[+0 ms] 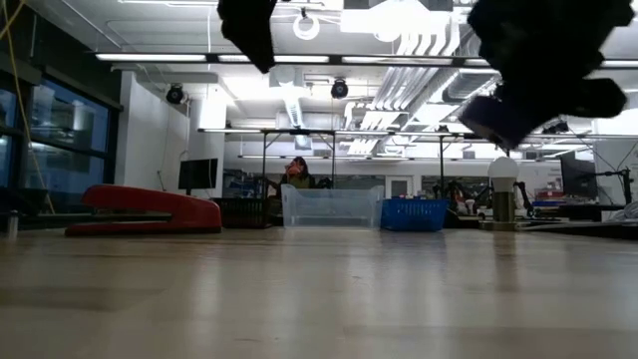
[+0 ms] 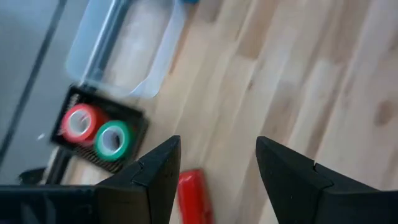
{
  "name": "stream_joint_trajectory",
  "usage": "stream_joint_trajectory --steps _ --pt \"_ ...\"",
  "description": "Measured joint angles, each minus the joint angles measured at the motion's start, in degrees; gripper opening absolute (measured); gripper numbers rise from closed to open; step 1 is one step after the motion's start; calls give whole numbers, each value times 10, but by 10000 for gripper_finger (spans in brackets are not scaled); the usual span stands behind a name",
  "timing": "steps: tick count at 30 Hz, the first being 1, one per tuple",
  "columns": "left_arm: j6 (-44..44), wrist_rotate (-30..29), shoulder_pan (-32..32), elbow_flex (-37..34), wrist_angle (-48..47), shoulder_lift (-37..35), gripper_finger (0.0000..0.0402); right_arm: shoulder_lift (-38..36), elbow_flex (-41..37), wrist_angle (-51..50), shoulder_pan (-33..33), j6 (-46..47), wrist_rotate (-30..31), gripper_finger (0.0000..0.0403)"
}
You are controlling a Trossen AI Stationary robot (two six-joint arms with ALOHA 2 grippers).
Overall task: Pick and place Stapler, Stapler remover, tape
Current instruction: Put the blue tape into the black bin
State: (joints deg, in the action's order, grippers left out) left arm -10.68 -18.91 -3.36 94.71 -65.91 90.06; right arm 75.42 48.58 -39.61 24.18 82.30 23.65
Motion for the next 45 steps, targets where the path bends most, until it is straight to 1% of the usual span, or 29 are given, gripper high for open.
stream_joint_trajectory --steps 6,10,16,22,27,32,35,40,42,45 --pt "0 60 0 0 83 0 204 -72 0 12 -44 -120 57 34" --pt "-1 112 0 0 156 0 204 -123 1 31 -77 -213 75 34" --pt "-1 171 0 0 305 0 204 -192 1 92 -116 -367 76 34" --pt "-18 212 0 0 452 1 204 -244 1 172 -142 -521 74 34" --pt "-42 216 0 0 510 1 204 -270 1 271 -164 -667 24 34" --pt "-75 230 0 0 544 15 204 -270 1 364 -196 -766 -50 34" --pt "-86 243 1 1 559 23 204 -262 2 400 -219 -794 -101 34" --pt "-106 246 2 -1 568 40 204 -259 2 412 -251 -798 -147 34" --pt "-107 246 3 1 596 47 204 -259 2 412 -263 -798 -171 34" --pt "-110 246 5 0 611 51 204 -259 2 416 -276 -798 -197 34"
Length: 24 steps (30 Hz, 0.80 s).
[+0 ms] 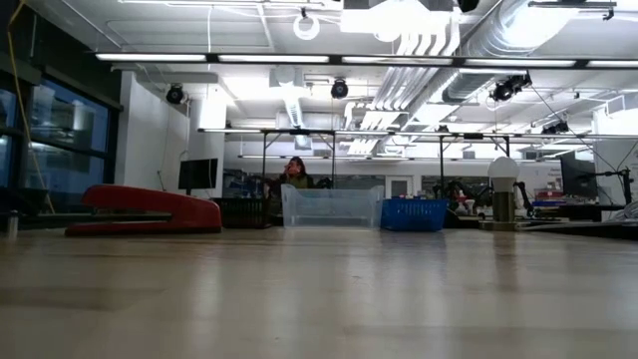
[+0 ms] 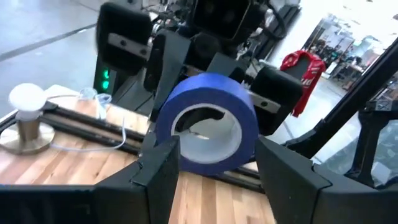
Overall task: Pick and place Stapler, Stapler remover, tape
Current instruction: Put the blue tape into the black bin
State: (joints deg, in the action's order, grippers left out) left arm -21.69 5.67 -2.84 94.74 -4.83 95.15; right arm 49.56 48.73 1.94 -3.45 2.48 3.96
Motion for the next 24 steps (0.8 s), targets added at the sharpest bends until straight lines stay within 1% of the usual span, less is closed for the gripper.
stream_joint_trajectory --steps 2,8,17,24 --pt "-1 0 4 1 20 8 204 3 0 4 -7 0 -11 34" --pt "-11 -2 4 0 26 14 204 16 0 25 -21 2 -47 34" --pt "-17 -5 11 0 26 16 204 58 0 68 -34 4 -59 34" --pt "-13 -7 15 0 26 16 201 67 0 79 -49 22 -57 34"
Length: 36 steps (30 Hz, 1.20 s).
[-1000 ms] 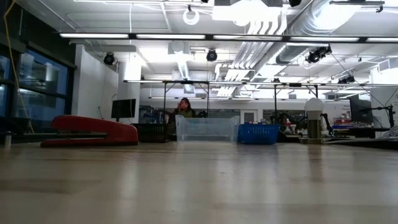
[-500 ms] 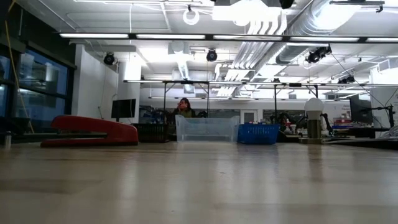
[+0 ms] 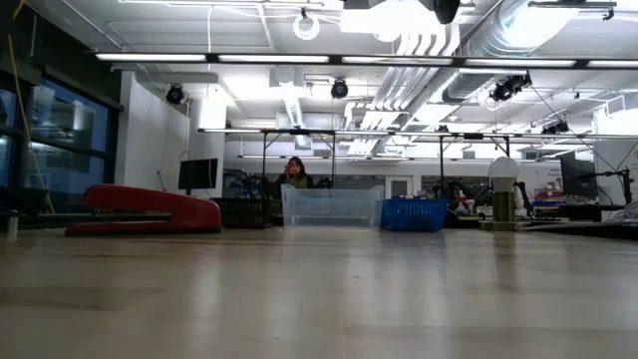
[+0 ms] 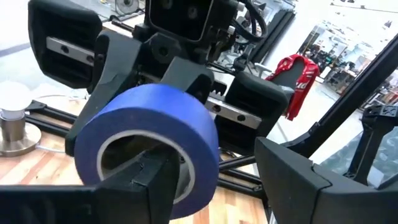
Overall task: Pick and place Stapler, Stapler remover, tape
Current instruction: Put the blue tape into the black bin
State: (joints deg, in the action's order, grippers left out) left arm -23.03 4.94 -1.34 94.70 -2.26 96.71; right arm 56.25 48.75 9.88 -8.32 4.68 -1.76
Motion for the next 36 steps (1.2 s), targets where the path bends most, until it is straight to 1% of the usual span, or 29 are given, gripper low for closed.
stream_joint_trajectory --steps 2,5,8,13,22,24,29,31,34,36 --pt "1 -3 3 0 0 0 191 0 0 0 -1 1 9 34" --pt "3 -6 3 0 0 0 162 0 0 1 -6 9 9 34" --pt "5 -6 2 0 -2 0 121 0 0 1 -7 9 8 34" --pt "17 2 2 0 -8 0 41 0 0 0 -6 11 7 34" --pt "28 6 2 0 -8 0 38 0 0 -1 -6 4 12 38" --pt "27 3 2 0 -9 0 38 0 0 -1 -7 4 14 65" --pt "27 1 3 0 -10 0 38 -1 0 -3 -7 14 20 149" --pt "27 2 3 0 -10 0 38 -4 0 -7 -7 26 20 174" --pt "27 -10 3 0 -14 0 38 -12 0 -19 -8 28 20 200" --pt "27 -24 3 0 -23 0 38 -21 0 -35 -8 29 20 210"
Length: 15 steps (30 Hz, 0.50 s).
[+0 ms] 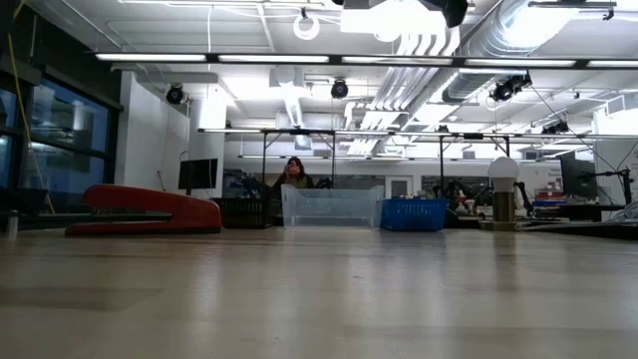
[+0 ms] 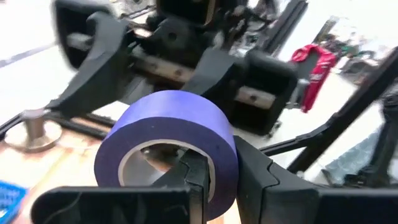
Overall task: Pick and place Stapler, Stapler remover, tape
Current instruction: Put the blue tape into the black bin
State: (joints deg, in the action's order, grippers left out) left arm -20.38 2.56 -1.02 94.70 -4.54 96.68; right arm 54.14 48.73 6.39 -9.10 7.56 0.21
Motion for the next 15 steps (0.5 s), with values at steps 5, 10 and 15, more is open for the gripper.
stream_joint_trajectory --steps 5,10,15 --pt "0 -57 0 0 -32 -1 38 -36 0 -50 0 4 1 216" --pt "-13 -137 -7 0 -82 -1 38 -76 0 -106 0 24 4 217" --pt "-68 -172 -32 0 -174 -1 38 -113 0 -159 0 29 11 217"
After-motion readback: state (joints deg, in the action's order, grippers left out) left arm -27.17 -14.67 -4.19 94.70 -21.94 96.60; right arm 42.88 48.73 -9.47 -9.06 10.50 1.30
